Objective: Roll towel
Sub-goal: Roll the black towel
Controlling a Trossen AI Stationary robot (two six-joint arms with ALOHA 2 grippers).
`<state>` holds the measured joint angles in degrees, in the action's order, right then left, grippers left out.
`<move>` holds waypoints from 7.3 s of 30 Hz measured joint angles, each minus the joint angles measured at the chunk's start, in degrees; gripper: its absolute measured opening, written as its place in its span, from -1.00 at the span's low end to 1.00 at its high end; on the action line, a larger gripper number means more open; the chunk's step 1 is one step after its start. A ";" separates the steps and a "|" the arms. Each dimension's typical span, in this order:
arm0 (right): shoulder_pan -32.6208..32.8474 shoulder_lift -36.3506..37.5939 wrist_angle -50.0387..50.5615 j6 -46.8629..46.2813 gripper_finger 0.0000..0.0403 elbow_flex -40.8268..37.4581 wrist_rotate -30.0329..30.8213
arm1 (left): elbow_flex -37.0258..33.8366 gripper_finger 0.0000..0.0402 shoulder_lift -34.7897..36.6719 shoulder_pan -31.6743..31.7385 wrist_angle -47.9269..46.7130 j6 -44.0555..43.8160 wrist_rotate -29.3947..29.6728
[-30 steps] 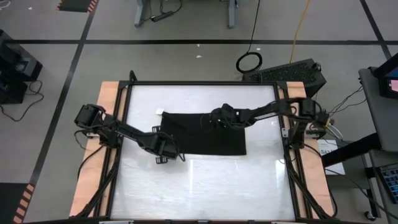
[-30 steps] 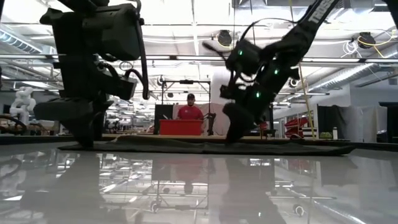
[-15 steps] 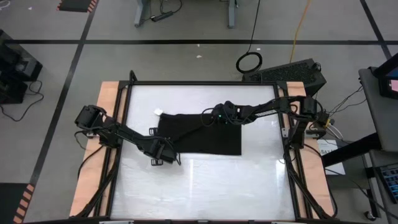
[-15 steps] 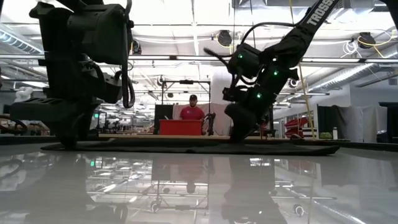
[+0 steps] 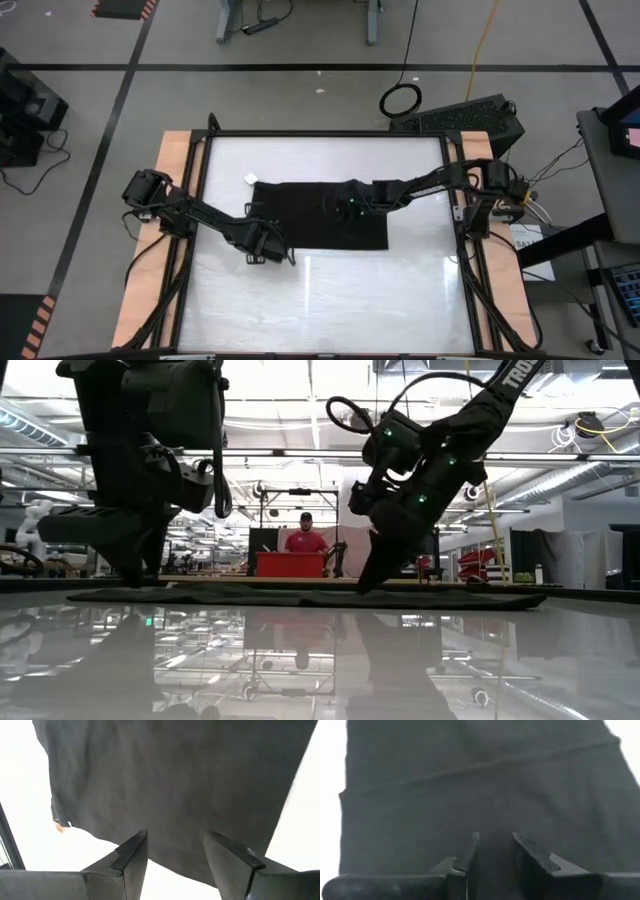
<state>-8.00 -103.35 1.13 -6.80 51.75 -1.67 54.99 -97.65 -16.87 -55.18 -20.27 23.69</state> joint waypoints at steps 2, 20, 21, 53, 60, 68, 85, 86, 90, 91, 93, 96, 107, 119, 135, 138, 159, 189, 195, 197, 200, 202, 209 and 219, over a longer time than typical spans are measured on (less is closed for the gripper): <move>0.98 0.02 1.44 0.04 -0.50 0.02 0.02 | 0.21 -0.01 0.01 0.28 0.11 0.85 0.30; 8.64 11.79 16.58 -1.03 -0.50 0.06 7.75 | -1.12 -0.01 0.15 9.00 2.18 5.83 0.50; 8.91 12.52 19.14 -1.68 -0.50 0.06 8.74 | -1.12 -0.01 0.15 9.24 2.21 5.88 0.45; 27.55 12.91 4.13 -34.61 -0.50 -11.37 2.86 | -1.12 -0.01 0.20 26.12 18.05 24.79 -3.86; 30.57 8.42 -1.45 -37.71 -0.50 -10.36 3.55 | -0.84 -0.01 0.20 30.09 22.89 26.69 -3.91; 31.09 11.06 1.24 -32.92 -0.50 -8.09 8.08 | 4.23 -0.01 0.21 27.30 11.11 20.55 -7.64; 23.67 14.10 20.34 -23.57 -0.50 -7.33 19.84 | 5.15 -0.01 0.22 9.88 5.41 4.03 -13.62; 23.23 14.10 21.23 -23.37 -0.50 -7.35 19.88 | 5.15 -0.01 0.22 9.47 5.63 3.47 -13.59; 21.59 14.10 21.35 -23.58 -0.50 -9.09 19.59 | 4.79 -0.01 0.22 8.83 7.33 2.55 -13.01; 21.44 14.10 21.38 -23.87 -0.50 -9.55 19.44 | 4.31 -0.01 0.22 8.86 8.31 2.58 -12.99; 21.36 14.10 21.06 -24.79 -0.50 -10.41 18.82 | 2.98 -0.01 0.22 9.35 9.95 2.69 -12.96; 21.75 14.11 19.17 -26.68 -0.50 -11.73 17.15 | 1.64 -0.01 -0.21 10.37 11.49 2.79 -12.90; 26.87 14.25 14.06 -35.85 -0.50 -14.06 14.29 | -0.08 -0.01 -2.01 13.71 15.40 11.14 -10.19; 35.96 13.12 2.42 -49.71 -0.50 -14.32 13.32 | -0.38 -0.01 -2.43 20.31 25.35 26.71 -3.16; 38.14 1.49 -26.72 -43.72 -0.50 -13.14 15.03 | 0.75 -0.01 -2.45 26.69 33.49 33.00 5.97; 38.10 1.86 -24.89 -39.69 -0.50 -10.75 13.72 | 1.54 -0.01 -1.94 25.83 31.01 32.08 6.09; 30.55 5.75 9.53 -17.48 -0.50 -1.34 19.67 | 4.28 -0.01 -1.44 8.71 21.82 8.70 -12.36; 32.17 -0.04 -0.31 -26.02 -0.50 -1.71 13.09 | 3.76 -0.01 -9.79 13.39 33.88 26.77 -0.06; 32.11 -0.04 0.42 -26.72 -0.50 -1.73 13.30 | 5.32 -0.01 -9.43 14.30 33.25 26.80 -0.48; 32.11 0.07 0.92 -26.13 -0.50 -1.73 13.52 | 5.95 -0.01 -8.95 14.08 32.39 26.82 -1.18; 31.80 0.70 2.62 -24.72 -0.50 -1.73 13.69 | 7.36 -0.01 -7.68 13.14 30.10 26.67 -1.45; 31.60 1.59 4.85 -24.18 -0.50 -1.73 14.71 | 8.66 -0.01 -6.75 12.43 28.15 26.67 -1.41; 30.52 4.13 7.63 -22.69 -0.50 -1.77 15.28 | 10.14 -0.01 -4.11 9.51 21.64 25.13 -1.52; 31.55 6.38 5.90 -18.89 -0.46 -1.77 15.21 | 10.15 -0.01 -3.52 1.98 17.98 20.68 -6.71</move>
<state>23.56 -96.97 7.04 -25.69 49.98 13.54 65.13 -101.16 -14.89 -37.20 0.41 16.97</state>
